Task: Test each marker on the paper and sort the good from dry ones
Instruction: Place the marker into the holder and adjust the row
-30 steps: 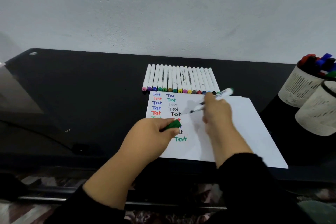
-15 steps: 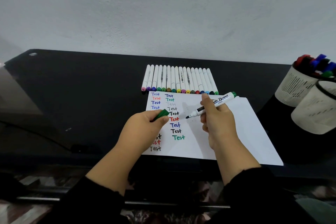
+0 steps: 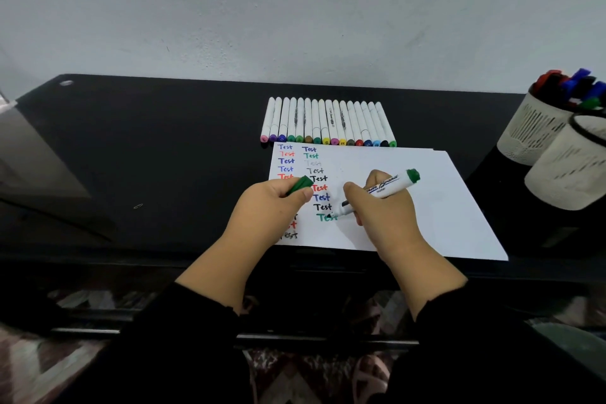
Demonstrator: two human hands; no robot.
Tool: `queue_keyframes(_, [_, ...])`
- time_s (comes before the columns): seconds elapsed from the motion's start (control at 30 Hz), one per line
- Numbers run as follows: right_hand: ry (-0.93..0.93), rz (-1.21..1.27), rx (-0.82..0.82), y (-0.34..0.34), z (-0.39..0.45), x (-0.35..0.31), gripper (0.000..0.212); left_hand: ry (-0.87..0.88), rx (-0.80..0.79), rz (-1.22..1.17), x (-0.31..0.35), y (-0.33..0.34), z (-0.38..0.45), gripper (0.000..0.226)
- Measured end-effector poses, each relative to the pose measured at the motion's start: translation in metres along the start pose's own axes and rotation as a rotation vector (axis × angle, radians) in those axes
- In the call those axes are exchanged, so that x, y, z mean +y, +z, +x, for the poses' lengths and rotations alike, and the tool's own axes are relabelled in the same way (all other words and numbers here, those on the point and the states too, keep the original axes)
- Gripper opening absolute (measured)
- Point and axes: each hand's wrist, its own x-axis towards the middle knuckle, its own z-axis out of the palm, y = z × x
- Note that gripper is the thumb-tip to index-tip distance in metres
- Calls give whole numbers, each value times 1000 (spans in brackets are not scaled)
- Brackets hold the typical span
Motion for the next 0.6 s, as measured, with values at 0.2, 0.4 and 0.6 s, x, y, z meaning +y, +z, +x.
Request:
queue_keyframes(0.2, [-56,-123,-50,4,-1,6,41,-3,-1,8,2,1,1,33])
queue_keyframes(0.4, [-40,-127,-73,7,-1,7,40,-7,-1,55,4,1,3,39])
queue_keyframes(0.6, [-60,-166,-78,8,-2,8,41,-5,-7,59,4,1,2,38])
